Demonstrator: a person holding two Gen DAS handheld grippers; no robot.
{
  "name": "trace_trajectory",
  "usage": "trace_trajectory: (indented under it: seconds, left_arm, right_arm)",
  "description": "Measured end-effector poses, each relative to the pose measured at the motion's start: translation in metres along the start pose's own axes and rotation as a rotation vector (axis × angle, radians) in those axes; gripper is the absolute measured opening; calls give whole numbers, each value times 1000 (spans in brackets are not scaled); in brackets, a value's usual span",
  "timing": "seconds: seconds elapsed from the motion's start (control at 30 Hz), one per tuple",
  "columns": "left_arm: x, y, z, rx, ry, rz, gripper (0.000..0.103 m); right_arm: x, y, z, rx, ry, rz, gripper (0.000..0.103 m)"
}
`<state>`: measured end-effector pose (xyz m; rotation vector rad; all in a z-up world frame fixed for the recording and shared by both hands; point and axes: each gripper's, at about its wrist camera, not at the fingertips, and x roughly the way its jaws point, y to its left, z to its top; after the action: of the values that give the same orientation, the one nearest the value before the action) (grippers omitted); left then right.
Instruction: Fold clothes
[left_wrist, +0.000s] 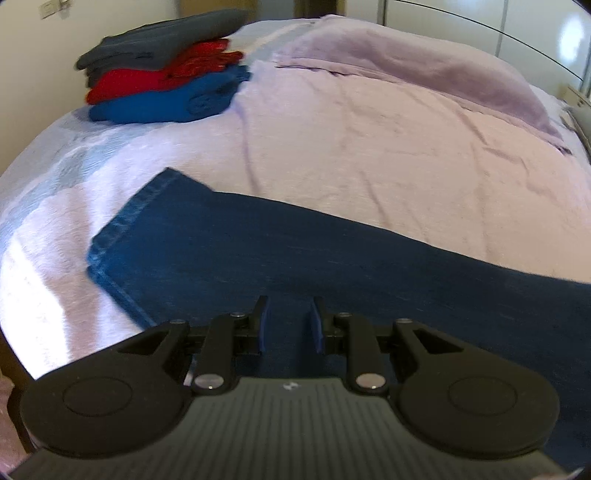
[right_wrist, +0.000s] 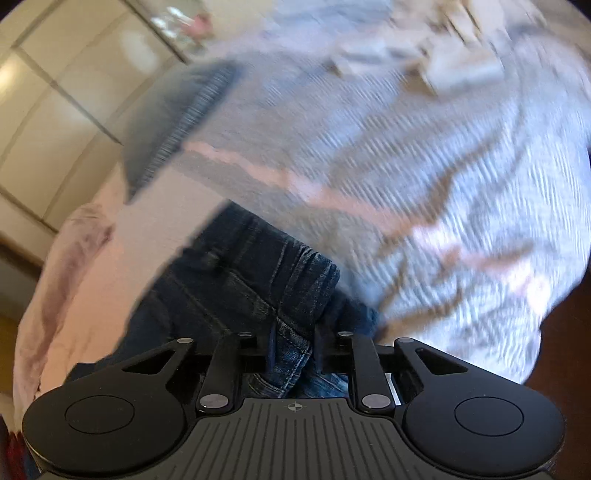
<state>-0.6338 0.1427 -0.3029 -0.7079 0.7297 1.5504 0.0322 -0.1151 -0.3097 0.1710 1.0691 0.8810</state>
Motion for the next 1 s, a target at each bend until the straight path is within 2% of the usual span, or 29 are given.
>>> trace_trajectory:
  seconds: [0.1,0.2,0.3,0.37,0.4,0.43,0.5,0.57,0.7,0.77,0.87,1.0]
  left_arm:
    - [6,-13,-4,43,-3,10,21]
    - [14,-25,-8,110,-1,50,21]
    - [8,-32,-4,134,1,53,21]
    - [0,-36,-1,138,3,42,20]
    - [-5,-39,1,141,4,37,20]
    - [-9,-48,3,164,2,-2,20]
    - [-18,-71,7,223,-5,-101,20]
    - [-27,-94,12,282,-11,-201,20]
    - [-43,-142,21,399,-16,-397,20]
    - [-45,-165,25,444,-6,-486,20]
    - [-45,-193,34,478,3,-568,20]
    - [-36,-228,51,486,44,-657,20]
  right_arm:
    - [-16,1,-7,-5,-57,20,18]
    - [3,-14,-19,20,6,-50,18]
    - [11,-7,-17,-27,29,-85,20]
    - [1,15,-12,-136,16,-164,35]
    - [-6,26,-11,-192,-5,-205,51]
    - [-12,35,-11,-243,-36,-240,58]
    - [-19,56,-13,-347,-90,-296,58]
    - [-15,71,-12,-413,-104,-308,58]
    - [13,92,-6,-568,31,-442,58]
    - [5,93,-4,-581,14,-346,58]
    - [10,89,16,-530,57,-199,58]
    - [43,78,54,-427,124,-90,58]
